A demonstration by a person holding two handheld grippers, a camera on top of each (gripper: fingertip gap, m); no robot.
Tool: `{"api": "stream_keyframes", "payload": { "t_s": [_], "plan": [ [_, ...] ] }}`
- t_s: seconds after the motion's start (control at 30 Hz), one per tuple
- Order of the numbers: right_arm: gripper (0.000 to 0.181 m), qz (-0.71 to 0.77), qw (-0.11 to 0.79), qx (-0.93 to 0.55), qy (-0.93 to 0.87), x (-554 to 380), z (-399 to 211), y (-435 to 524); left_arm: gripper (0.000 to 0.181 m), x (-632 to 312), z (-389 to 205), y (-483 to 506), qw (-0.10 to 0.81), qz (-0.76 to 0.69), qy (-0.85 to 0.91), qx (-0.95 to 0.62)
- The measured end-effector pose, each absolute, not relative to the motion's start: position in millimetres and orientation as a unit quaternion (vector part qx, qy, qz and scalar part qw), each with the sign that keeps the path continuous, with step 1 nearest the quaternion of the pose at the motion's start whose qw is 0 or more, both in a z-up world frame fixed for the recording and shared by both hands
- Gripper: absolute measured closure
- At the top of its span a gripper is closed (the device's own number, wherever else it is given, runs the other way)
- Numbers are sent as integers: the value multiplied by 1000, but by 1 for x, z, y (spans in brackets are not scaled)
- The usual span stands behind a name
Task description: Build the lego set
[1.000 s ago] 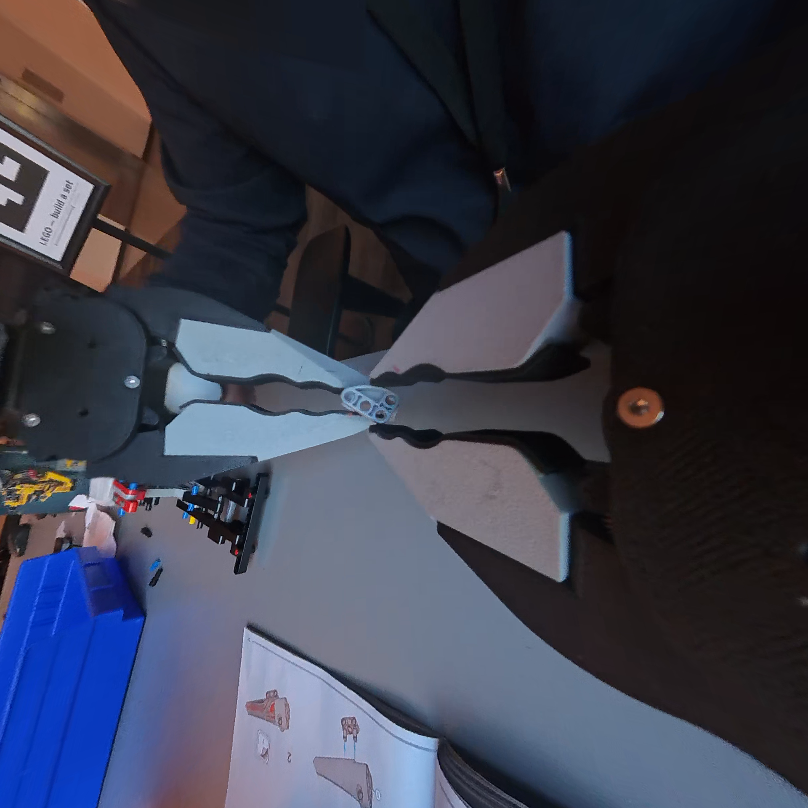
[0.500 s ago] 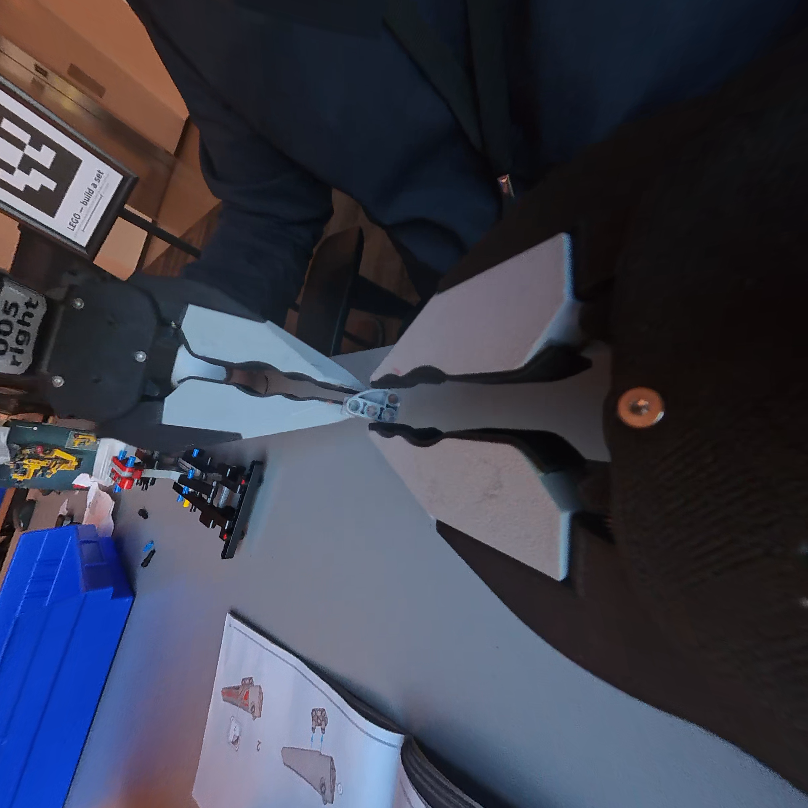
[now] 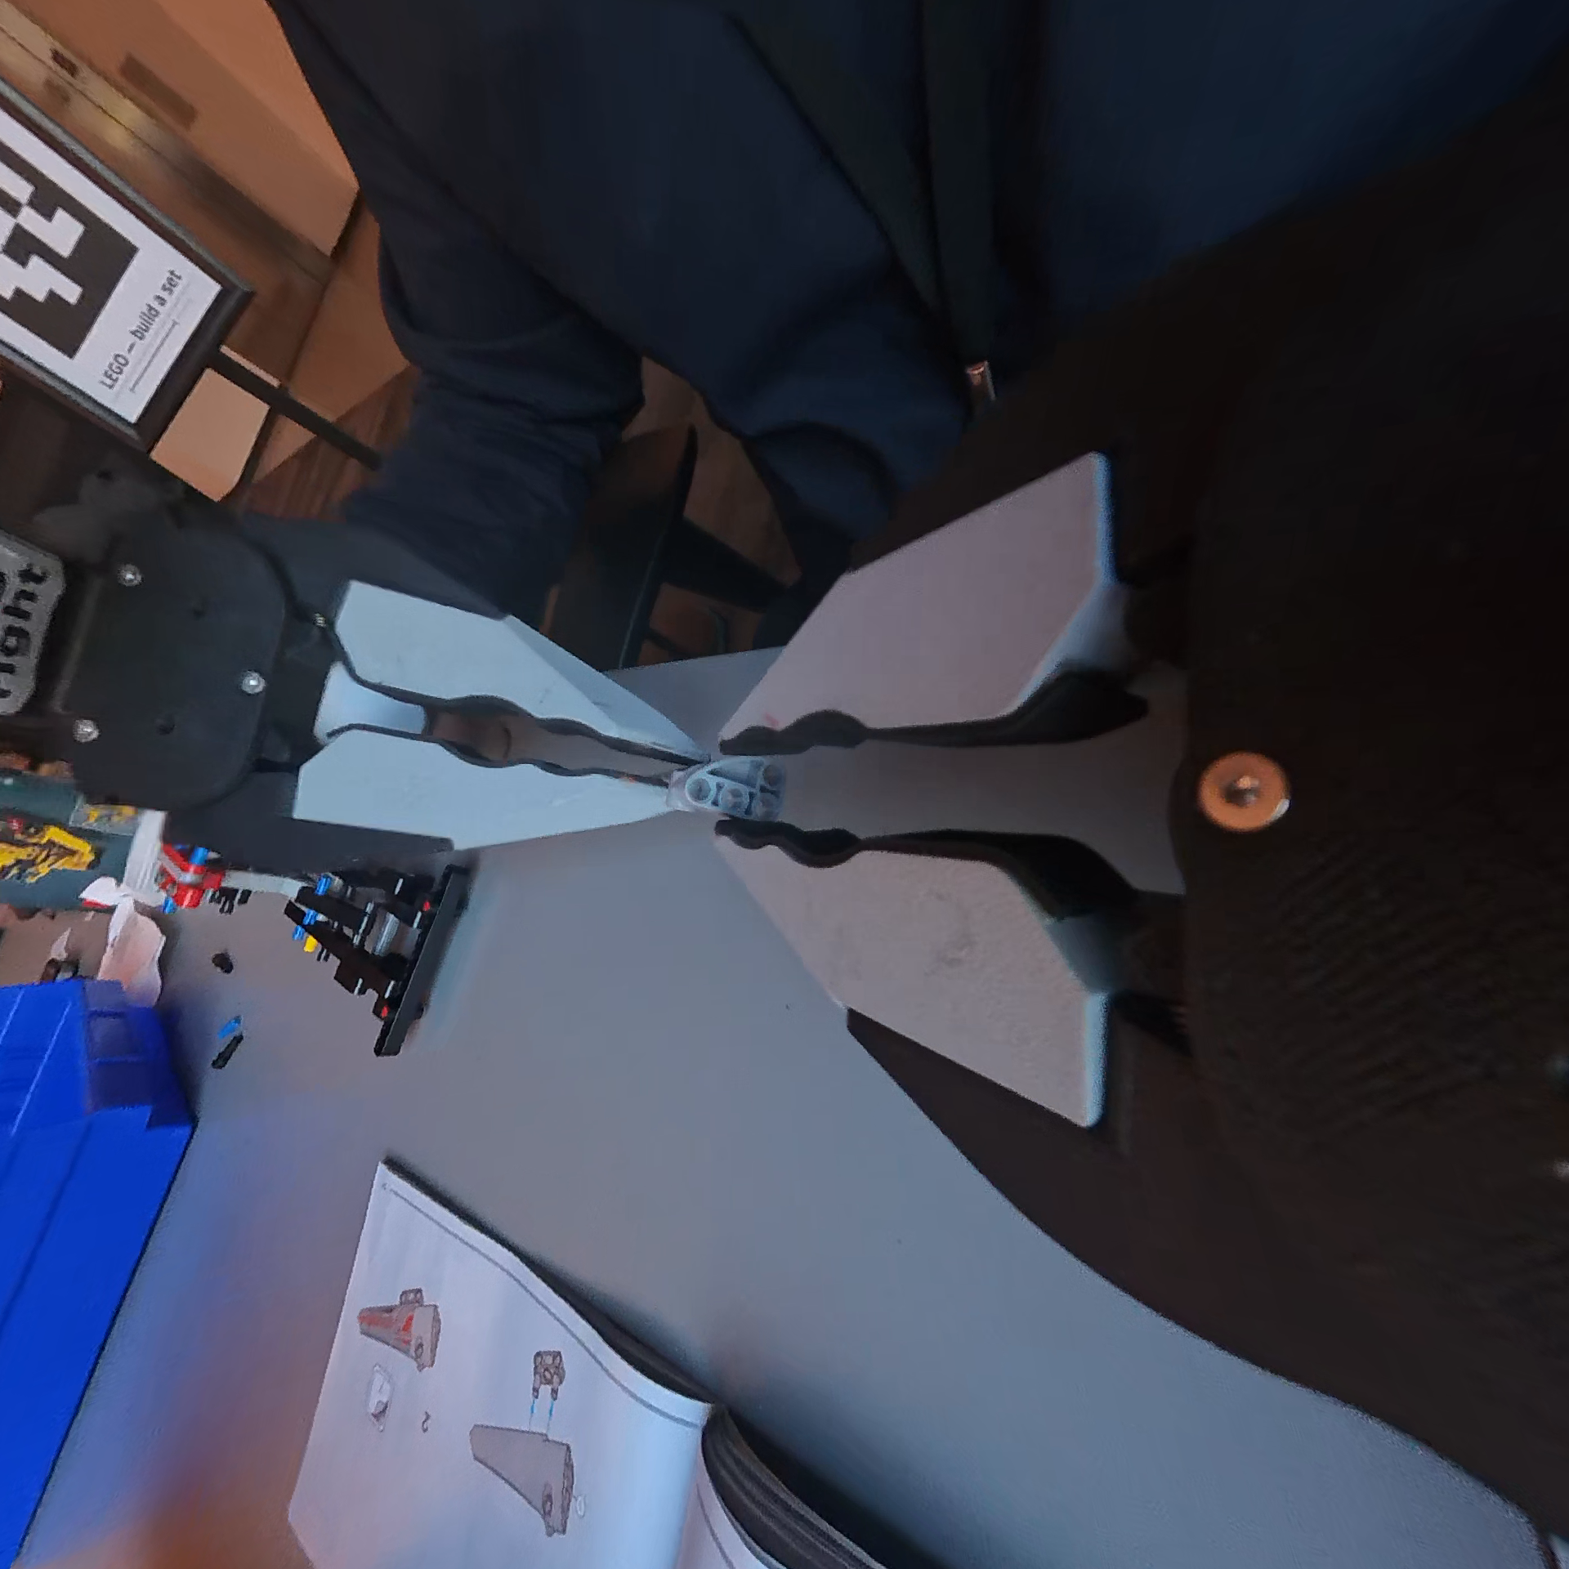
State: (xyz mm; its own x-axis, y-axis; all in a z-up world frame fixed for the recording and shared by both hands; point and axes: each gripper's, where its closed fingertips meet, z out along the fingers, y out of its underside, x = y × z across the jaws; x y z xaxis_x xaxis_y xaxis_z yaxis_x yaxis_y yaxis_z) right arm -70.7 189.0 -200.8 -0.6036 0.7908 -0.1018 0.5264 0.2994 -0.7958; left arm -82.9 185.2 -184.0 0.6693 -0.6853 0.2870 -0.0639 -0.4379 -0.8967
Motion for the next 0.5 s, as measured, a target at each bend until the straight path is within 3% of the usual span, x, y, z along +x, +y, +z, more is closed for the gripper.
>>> {"api": "stream_keyframes", "payload": {
  "t_s": [0.23, 0.5],
  "plan": [
    [181, 443, 146, -397, -791, -70, -207, 183, 170, -84, -183, 177, 482, -312, 262, -776],
    [181, 412, 300, -321, -798, -71, -188, 182, 170, -88, -190, 171, 511, -195, 342, -764]
  ]
}}
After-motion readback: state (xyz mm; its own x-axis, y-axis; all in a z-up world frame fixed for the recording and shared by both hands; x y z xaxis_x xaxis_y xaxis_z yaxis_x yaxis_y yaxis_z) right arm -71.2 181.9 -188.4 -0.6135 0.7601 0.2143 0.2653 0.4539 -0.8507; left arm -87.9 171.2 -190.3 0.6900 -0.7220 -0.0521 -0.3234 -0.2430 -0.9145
